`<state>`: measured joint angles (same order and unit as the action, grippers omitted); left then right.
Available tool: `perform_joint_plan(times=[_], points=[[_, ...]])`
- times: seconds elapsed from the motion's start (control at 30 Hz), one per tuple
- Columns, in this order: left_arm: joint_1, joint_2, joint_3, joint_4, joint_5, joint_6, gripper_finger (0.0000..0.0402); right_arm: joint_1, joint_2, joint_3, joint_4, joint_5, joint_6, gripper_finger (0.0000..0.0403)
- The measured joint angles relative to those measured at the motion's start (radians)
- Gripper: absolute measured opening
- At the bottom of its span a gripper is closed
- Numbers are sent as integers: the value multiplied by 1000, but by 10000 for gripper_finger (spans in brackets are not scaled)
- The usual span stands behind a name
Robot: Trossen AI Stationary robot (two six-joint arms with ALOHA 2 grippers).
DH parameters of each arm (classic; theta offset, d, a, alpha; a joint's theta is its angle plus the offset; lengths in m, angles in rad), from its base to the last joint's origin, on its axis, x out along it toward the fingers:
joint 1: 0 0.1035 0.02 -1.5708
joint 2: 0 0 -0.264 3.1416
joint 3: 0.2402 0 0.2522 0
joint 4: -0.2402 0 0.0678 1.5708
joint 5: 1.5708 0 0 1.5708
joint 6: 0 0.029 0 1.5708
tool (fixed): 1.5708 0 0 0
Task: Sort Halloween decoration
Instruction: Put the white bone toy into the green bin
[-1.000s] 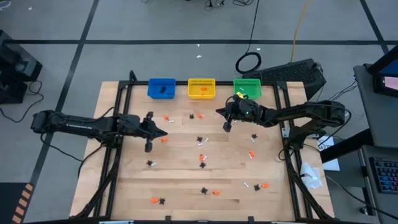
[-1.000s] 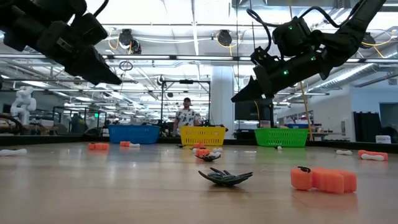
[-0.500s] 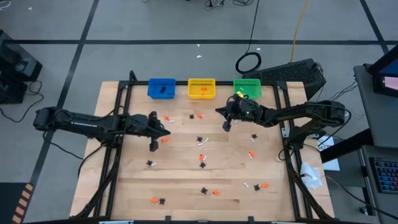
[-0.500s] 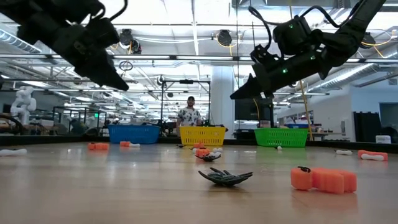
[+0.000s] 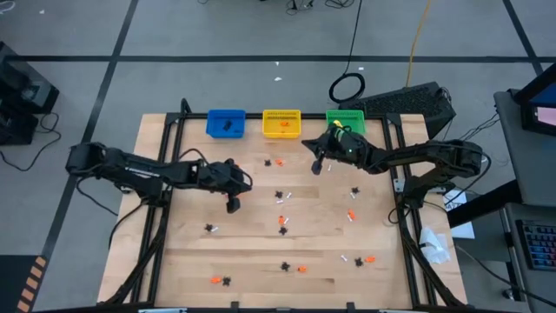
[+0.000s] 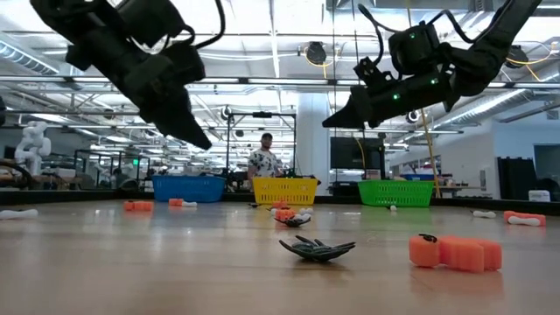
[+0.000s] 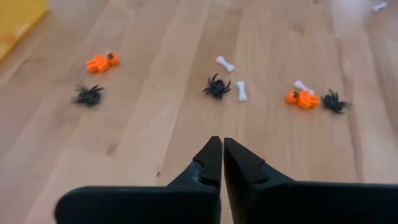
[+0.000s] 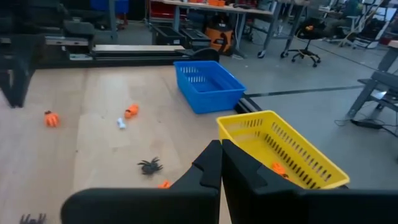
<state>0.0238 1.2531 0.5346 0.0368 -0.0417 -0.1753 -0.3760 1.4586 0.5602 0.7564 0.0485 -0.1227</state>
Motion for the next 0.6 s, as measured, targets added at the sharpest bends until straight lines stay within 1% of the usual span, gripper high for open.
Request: perform_joint_plan(times=[0.17,0.37,0.47,0.6], points=[[0,97,18,84,36,-4,65,-14,0,0,3,-2,-28,0],[-17,220,61,179,30,-3,116,-26,0,0,3,-40,-34,0],[-26,270,77,230,-7,-3,124,-29,0,0,3,-49,-48,0],[-26,323,102,247,-29,-4,122,-29,0,0,-2,-51,-42,0]])
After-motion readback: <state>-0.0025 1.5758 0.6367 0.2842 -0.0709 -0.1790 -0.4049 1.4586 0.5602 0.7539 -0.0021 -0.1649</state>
